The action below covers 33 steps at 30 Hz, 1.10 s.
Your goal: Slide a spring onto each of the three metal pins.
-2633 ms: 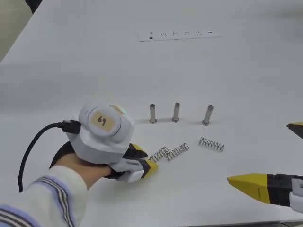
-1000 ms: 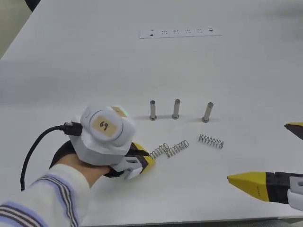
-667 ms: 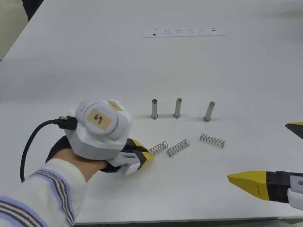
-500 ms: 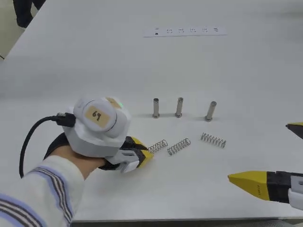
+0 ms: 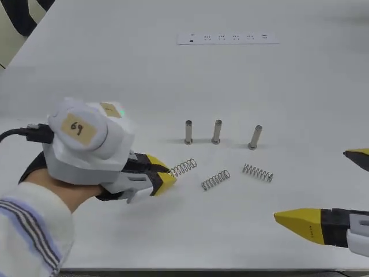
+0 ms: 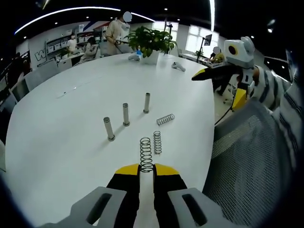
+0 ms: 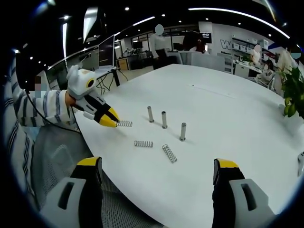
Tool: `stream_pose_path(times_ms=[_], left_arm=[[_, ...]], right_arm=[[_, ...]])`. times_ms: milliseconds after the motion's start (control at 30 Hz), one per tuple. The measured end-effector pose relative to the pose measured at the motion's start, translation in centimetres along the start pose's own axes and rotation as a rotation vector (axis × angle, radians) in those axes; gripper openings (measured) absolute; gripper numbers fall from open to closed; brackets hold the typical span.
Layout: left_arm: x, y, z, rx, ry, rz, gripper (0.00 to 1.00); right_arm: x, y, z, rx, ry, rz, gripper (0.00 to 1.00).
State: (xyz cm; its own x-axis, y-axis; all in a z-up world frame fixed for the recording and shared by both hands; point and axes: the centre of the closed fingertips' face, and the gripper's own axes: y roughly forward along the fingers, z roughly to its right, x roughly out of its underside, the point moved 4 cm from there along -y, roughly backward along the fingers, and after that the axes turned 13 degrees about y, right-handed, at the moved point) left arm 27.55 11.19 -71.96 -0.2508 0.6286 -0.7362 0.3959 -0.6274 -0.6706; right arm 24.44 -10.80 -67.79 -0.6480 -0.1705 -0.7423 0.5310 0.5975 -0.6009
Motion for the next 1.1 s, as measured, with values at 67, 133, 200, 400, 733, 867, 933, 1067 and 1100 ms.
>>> stream_pose_path(times_ms=[67,133,200,400,733,867,933,1067,1100], left_arm=[[-0.3,-0.6,-0.3,-0.008,0.011,0.004,0.03],[-0.7,-1.2,-0.3,-0.011,0.025,0.008,0.03],[-0.8,-1.6,-0.3,-0.011,0.04,0.006,0.03],[-1.3,-2.4,0.0,0.025,0.103,0.009,0.03],[-1.6,-3.2,0.4,0.068,0.184,0.011,0.03],[-1.6,-3.4,0.6,0.092,0.193,0.019,0.03],[-1.6,-3.6,0.6,0.105,0.19,0.03,0.03],[-1.6,-3.7,0.7,0.12,0.199,0.031,0.03],[-1.6,-3.7,0.8,0.124,0.204,0.029,0.03]], right_arm=[[0.0,0.0,0.0,-0.001,-0.003,-0.005,0.96],[0.0,0.1,0.0,-0.004,-0.003,-0.008,0.96],[0.0,0.2,0.0,-0.005,-0.003,-0.01,0.96],[0.0,0.4,-0.4,-0.023,-0.03,-0.029,0.95],[-0.2,0.7,-0.8,-0.073,-0.098,-0.059,0.89],[-0.6,1.0,-1.0,-0.106,-0.154,-0.084,0.85],[-0.9,1.2,-1.0,-0.117,-0.168,-0.085,0.84],[-1.5,1.6,-1.2,-0.15,-0.189,-0.075,0.81],[-1.6,1.7,-1.2,-0.158,-0.191,-0.074,0.8]])
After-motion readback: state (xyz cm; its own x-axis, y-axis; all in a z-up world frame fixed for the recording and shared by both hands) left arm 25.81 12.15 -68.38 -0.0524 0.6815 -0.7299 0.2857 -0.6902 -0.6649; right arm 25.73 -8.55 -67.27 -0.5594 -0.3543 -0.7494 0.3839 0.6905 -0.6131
